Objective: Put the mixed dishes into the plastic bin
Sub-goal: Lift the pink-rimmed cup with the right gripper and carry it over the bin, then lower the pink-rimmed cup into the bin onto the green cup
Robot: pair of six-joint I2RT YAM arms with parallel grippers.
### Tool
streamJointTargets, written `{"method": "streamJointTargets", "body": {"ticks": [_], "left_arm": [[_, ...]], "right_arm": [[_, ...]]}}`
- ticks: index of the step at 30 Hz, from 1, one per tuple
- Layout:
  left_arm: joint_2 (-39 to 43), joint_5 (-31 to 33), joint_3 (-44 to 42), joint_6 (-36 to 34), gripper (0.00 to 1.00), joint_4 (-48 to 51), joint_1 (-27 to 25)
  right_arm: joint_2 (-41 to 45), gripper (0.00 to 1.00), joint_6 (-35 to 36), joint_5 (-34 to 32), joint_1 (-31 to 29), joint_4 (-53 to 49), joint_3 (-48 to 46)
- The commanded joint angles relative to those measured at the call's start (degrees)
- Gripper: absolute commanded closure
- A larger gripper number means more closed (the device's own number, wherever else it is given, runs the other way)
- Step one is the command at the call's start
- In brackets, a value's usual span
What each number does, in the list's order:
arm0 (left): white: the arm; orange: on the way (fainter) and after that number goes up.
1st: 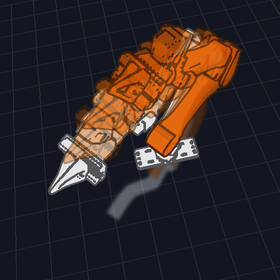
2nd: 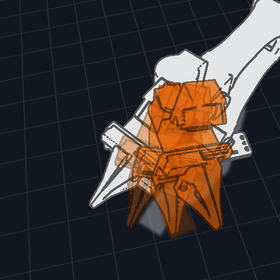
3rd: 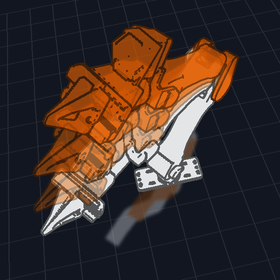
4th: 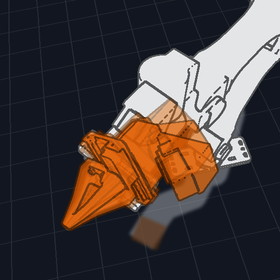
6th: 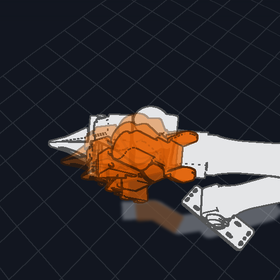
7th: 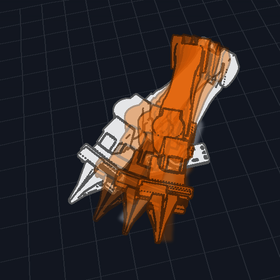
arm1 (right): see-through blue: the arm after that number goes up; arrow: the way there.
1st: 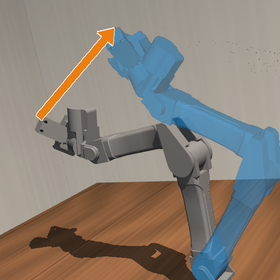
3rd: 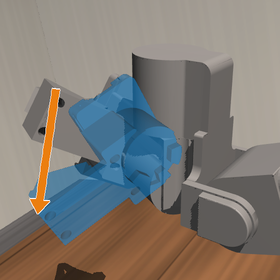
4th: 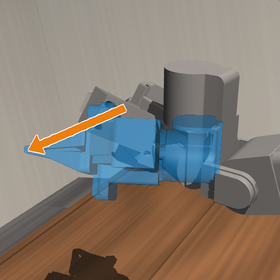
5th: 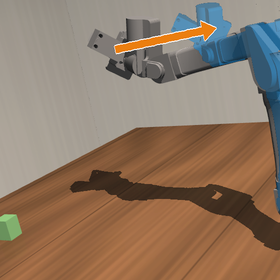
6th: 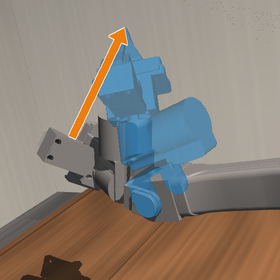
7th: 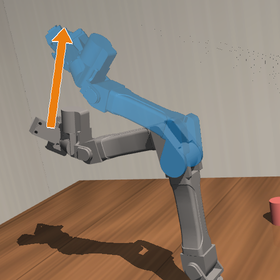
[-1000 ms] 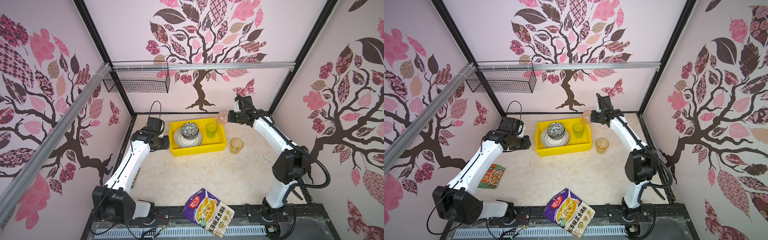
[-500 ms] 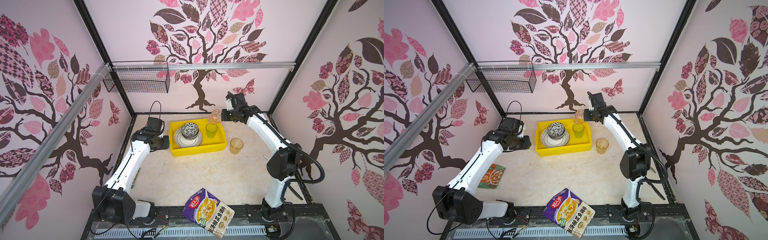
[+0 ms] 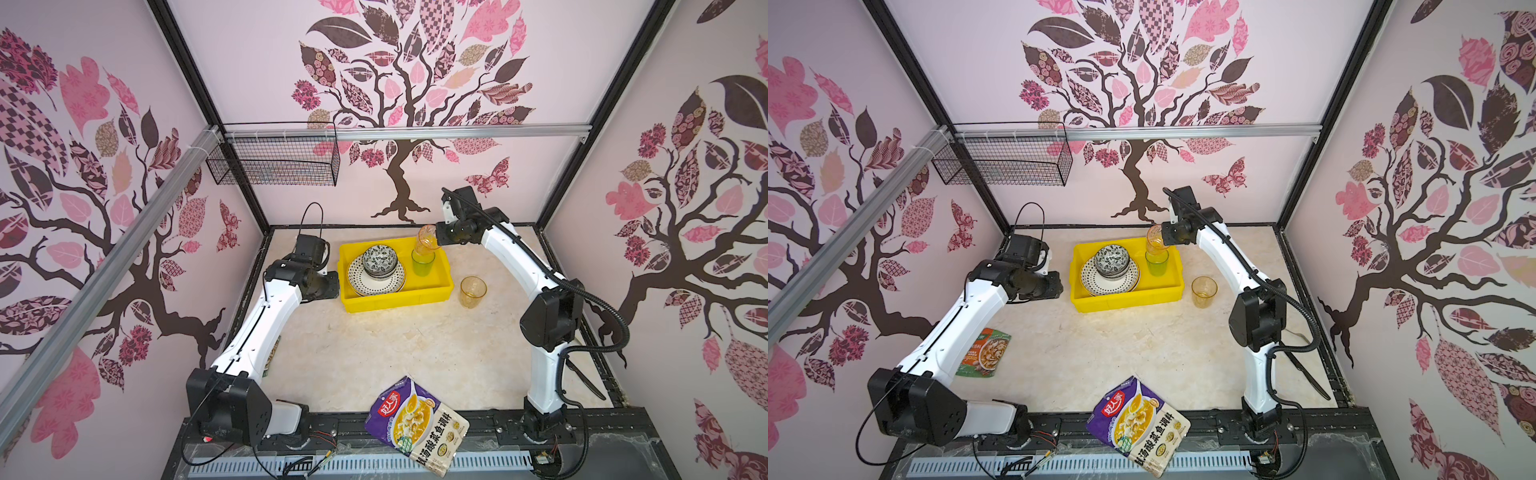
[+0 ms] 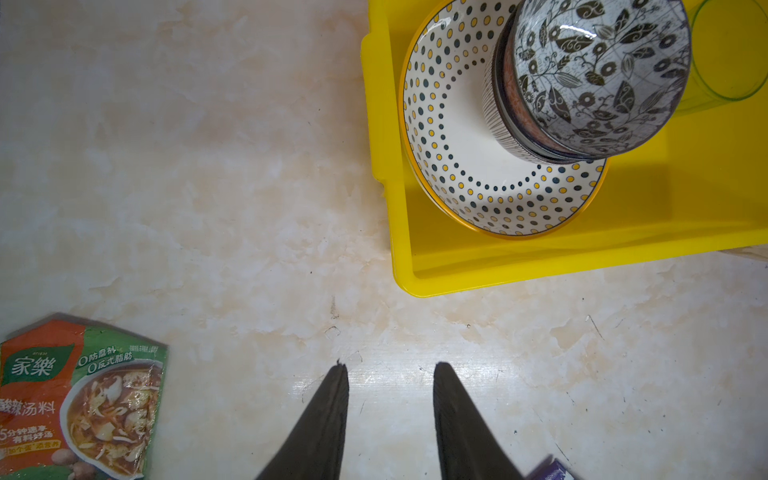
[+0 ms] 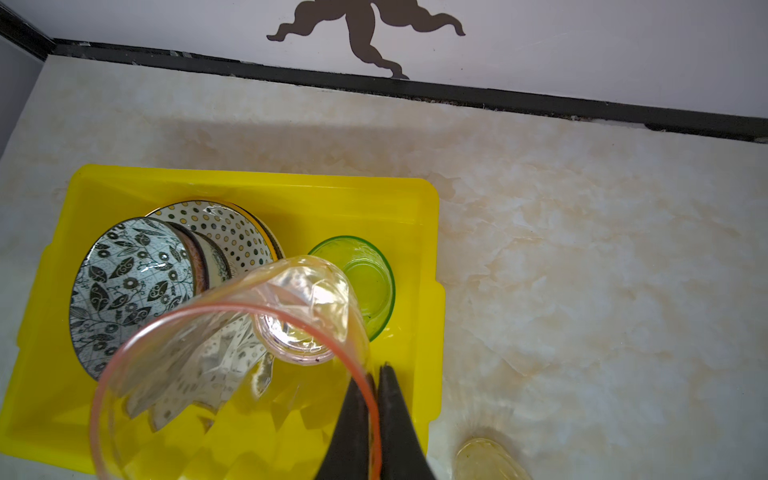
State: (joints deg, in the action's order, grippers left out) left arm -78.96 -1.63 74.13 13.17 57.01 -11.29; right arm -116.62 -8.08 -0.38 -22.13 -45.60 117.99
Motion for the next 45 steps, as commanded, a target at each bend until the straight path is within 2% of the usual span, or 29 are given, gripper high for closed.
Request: {"method": "streamJointTargets", "body": {"ticks": [1, 45], "left_arm": [[-0.65, 0.21, -1.05, -1.02, 0.62, -0.88, -0.20], [-2.42, 0.89, -0.39, -2.17, 0.61, -0.85, -0.14]], "right_arm": [[-2.46, 1.00, 1.10, -1.72, -0.32, -1.87, 3.22], [-12.23, 1.00, 2.54, -4.24, -1.35, -7.04, 11.50]]}}
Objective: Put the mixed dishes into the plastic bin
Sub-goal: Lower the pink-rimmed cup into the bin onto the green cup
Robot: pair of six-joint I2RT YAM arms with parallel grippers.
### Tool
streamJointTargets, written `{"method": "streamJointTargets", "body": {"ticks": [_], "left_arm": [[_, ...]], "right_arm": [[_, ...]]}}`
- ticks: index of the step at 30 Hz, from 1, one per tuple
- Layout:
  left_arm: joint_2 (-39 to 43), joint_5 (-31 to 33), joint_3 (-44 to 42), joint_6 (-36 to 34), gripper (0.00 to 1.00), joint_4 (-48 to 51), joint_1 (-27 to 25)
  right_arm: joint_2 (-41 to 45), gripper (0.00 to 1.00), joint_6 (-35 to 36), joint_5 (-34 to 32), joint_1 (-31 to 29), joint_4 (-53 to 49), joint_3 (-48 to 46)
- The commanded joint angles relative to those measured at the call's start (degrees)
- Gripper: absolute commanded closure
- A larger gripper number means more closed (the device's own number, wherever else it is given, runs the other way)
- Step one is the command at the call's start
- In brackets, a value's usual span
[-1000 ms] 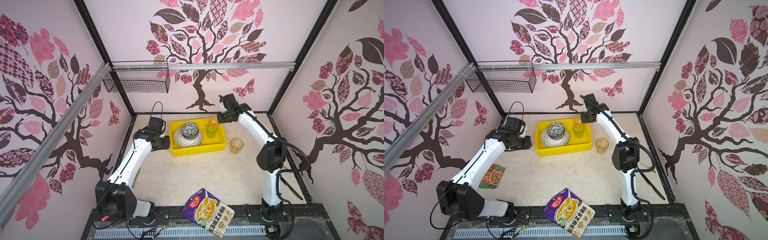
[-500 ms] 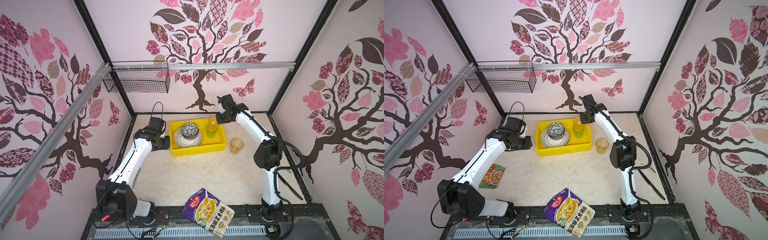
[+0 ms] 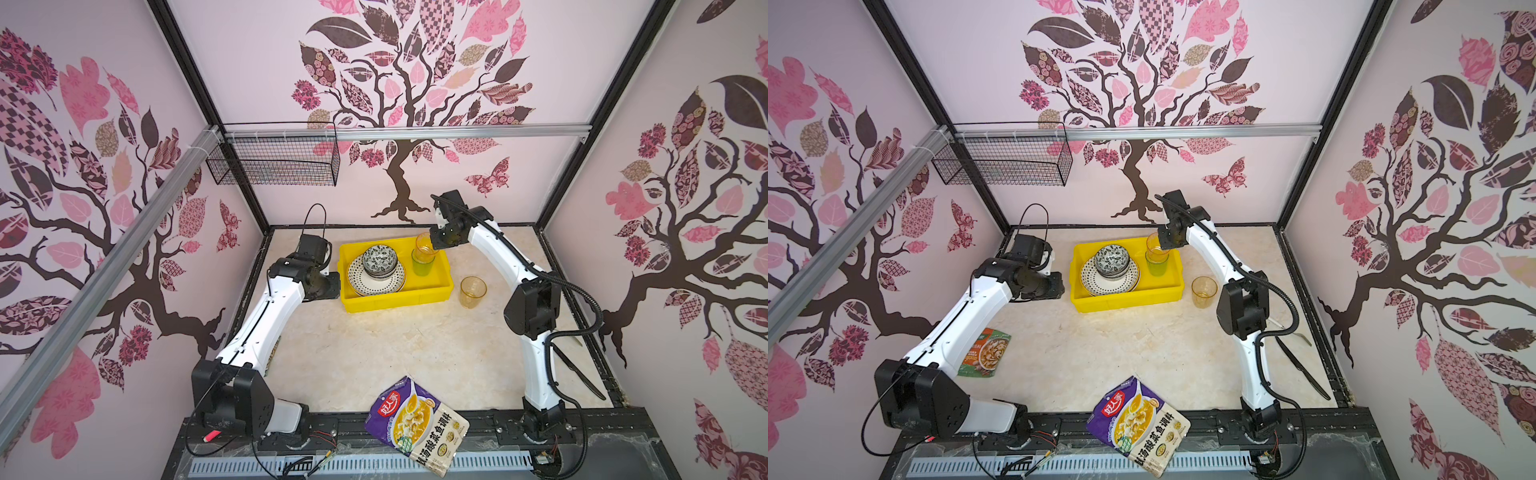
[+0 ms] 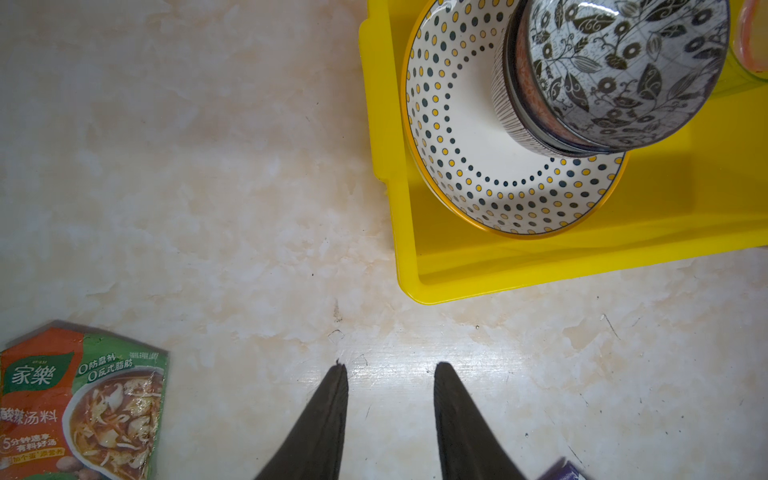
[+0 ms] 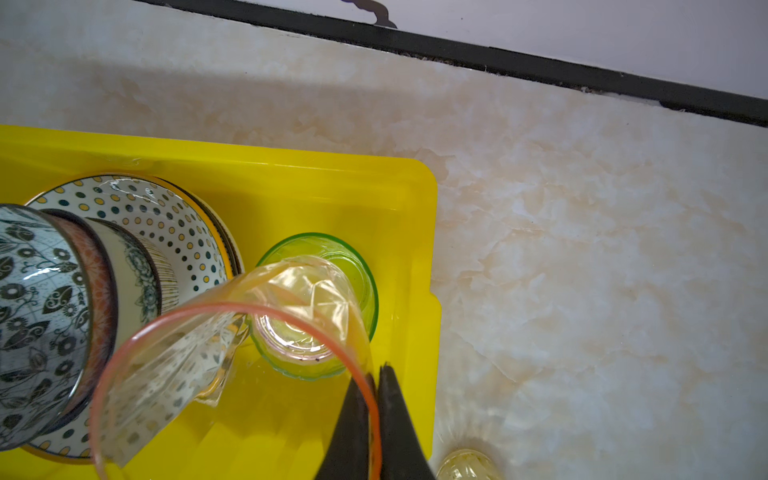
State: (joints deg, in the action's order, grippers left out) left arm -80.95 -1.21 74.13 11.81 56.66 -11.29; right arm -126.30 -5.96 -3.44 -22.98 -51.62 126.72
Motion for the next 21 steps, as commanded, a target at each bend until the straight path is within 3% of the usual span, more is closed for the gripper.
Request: {"method": "streamJointTargets", "body": {"ticks": [1, 21], "left_arm": [[-0.40, 0.51, -0.37, -0.84, 0.61, -0.47, -0.12], [-0.83, 0.42, -0.93, -0.58, 0.61, -0.85, -0.09]], "right_arm": [[-2.63, 1.00, 0.48, -1.40, -0.50, -1.12, 2.76], [-5.62, 1.00, 0.11, -3.03, -0.98, -0.77, 2.61]]}}
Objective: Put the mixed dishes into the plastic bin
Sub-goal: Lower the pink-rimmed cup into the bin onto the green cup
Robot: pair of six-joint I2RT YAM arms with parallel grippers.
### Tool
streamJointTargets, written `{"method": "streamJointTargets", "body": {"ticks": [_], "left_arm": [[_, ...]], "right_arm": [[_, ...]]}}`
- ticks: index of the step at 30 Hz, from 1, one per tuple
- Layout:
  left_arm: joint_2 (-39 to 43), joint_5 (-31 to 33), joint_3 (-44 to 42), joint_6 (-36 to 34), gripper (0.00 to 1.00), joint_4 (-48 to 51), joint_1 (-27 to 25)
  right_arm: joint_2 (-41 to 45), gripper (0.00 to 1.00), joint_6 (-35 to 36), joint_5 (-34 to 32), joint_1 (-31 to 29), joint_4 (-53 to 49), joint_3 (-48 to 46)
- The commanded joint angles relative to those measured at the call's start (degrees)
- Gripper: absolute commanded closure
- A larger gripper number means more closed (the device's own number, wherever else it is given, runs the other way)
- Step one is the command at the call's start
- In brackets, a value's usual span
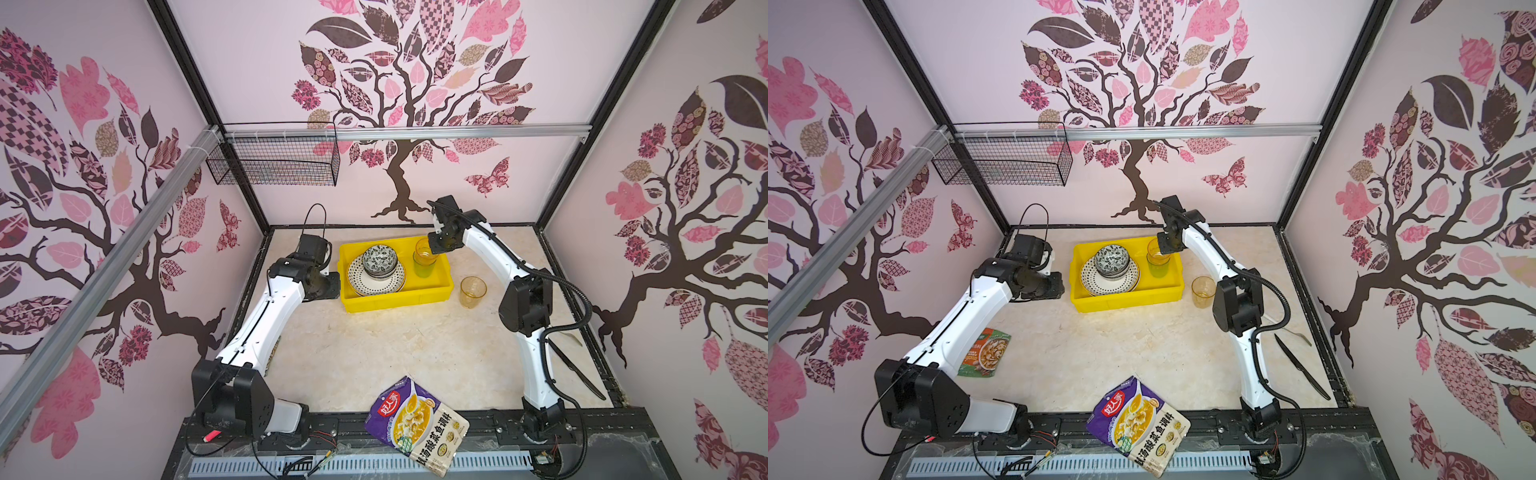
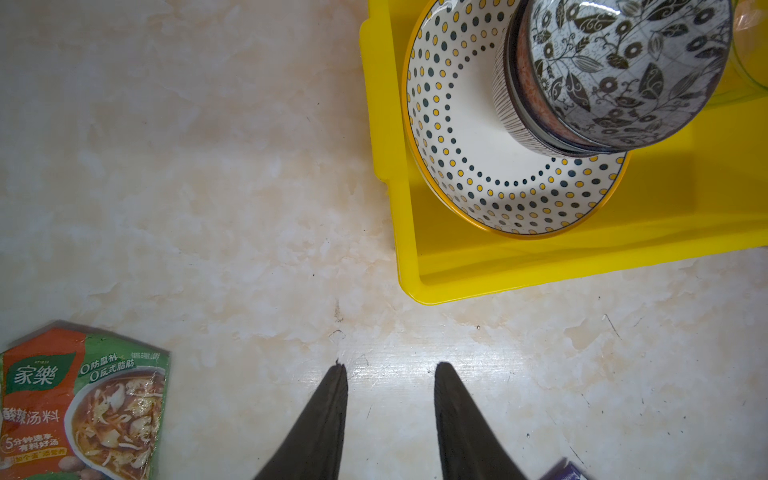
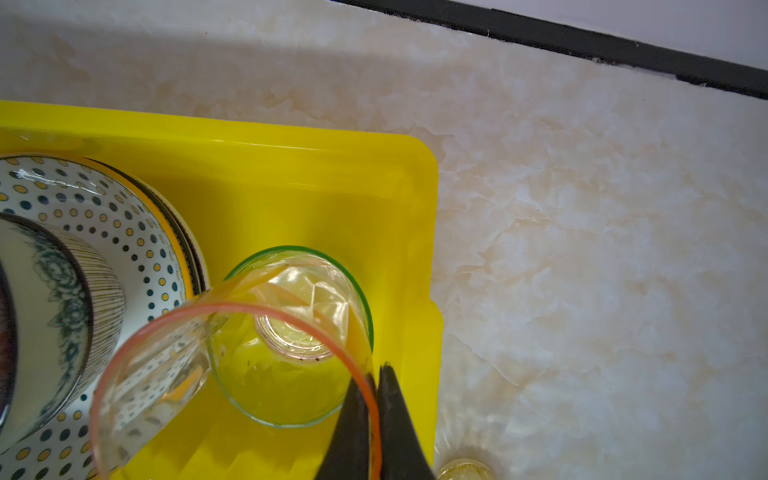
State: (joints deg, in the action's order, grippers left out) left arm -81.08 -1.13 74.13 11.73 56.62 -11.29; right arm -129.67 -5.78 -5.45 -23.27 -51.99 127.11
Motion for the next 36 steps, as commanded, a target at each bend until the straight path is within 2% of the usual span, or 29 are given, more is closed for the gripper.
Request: {"method": "streamJointTargets", "body": {"ticks": [1, 26, 36], "left_arm": [[-0.70, 0.33, -0.91, -0.49, 0.61, -0.76, -0.13], [-1.49, 0.22, -1.09, -0.67, 0.61, -1.15, -0.09], [-1.40, 0.29, -1.09, -0.72, 0.61, -0.99, -0.09]], "right_arm": [[-2.42, 1.00, -0.11, -1.11, -0.64, -0.40, 2.23], [-5.92, 0.95, -1.78, -4.57, -0.96, 2.76, 4.51], [-6.17, 0.86, -1.78, -3.78, -0.99, 1.60, 5.47]]}}
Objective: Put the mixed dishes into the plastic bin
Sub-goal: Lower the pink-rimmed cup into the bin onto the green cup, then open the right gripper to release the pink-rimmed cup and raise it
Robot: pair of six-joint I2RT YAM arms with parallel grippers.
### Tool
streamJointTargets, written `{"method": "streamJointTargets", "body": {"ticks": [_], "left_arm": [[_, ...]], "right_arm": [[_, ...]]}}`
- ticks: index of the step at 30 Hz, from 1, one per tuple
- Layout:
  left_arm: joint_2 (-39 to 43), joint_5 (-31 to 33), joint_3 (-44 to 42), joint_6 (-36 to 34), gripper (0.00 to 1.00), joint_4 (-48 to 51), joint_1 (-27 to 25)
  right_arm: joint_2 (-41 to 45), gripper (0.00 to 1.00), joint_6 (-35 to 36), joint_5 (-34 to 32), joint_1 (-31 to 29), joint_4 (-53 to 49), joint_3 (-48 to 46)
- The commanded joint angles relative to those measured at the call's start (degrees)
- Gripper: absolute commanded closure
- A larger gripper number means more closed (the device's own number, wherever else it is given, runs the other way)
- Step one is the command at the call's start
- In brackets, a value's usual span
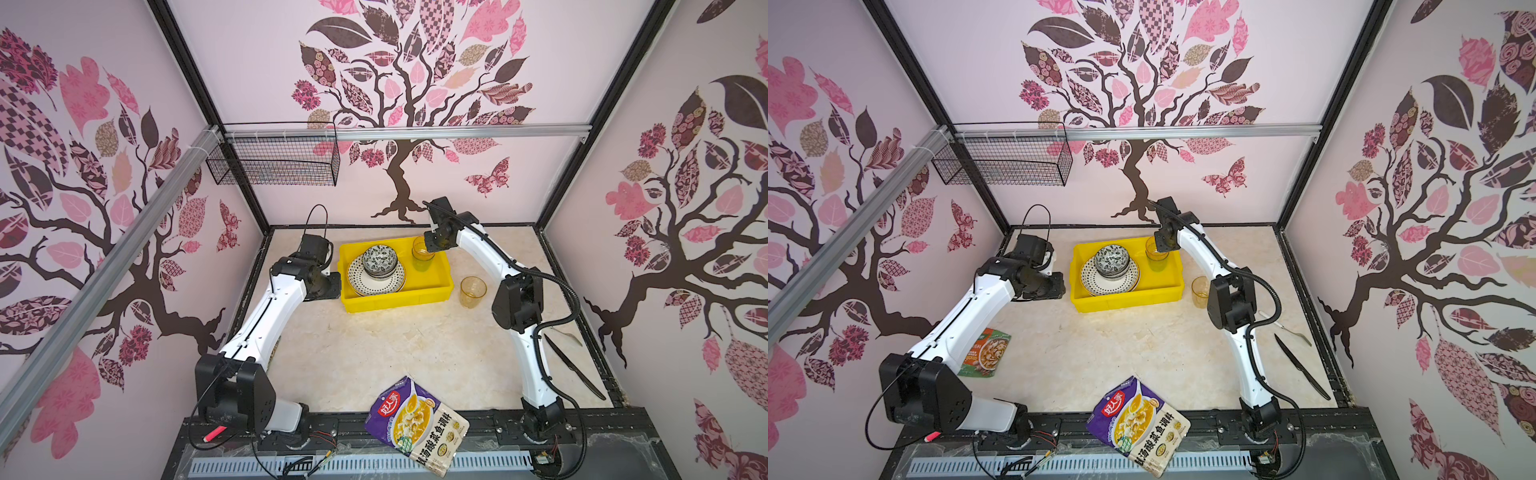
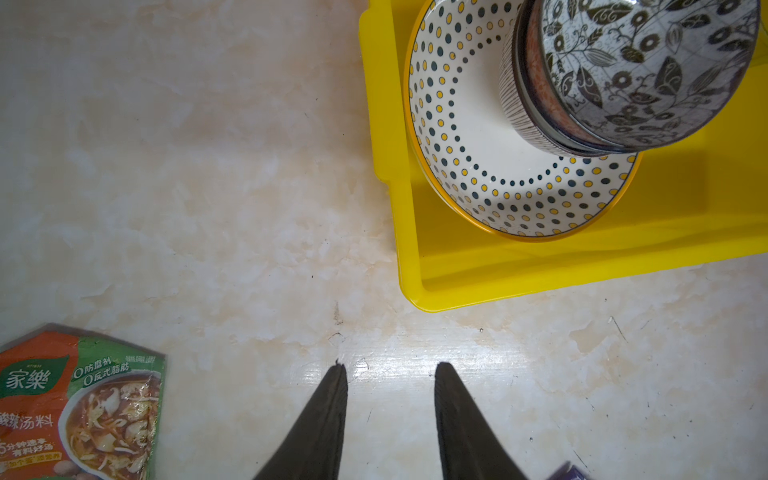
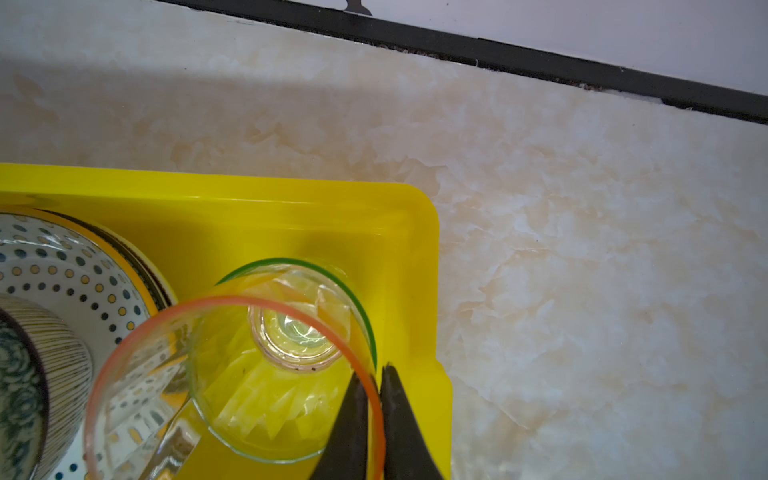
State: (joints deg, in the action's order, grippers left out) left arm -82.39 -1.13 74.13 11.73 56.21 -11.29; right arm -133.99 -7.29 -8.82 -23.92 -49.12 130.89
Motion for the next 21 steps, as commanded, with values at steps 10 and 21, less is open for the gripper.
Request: {"method": "streamJointTargets", "body": {"ticks": [10, 21], "left_arm": [[0.63, 0.08, -1.00, -0.70, 0.61, -0.25, -0.07], [1.91, 0.03, -1.18, -0.65, 0.61, -0.13, -0.06]], "right_arm": [[0.43, 0.78, -0.18, 1.52, -0.30, -0.54, 1.78], [3.99, 0.72, -0.15, 3.26, -0.31, -0.45, 1.44]]}}
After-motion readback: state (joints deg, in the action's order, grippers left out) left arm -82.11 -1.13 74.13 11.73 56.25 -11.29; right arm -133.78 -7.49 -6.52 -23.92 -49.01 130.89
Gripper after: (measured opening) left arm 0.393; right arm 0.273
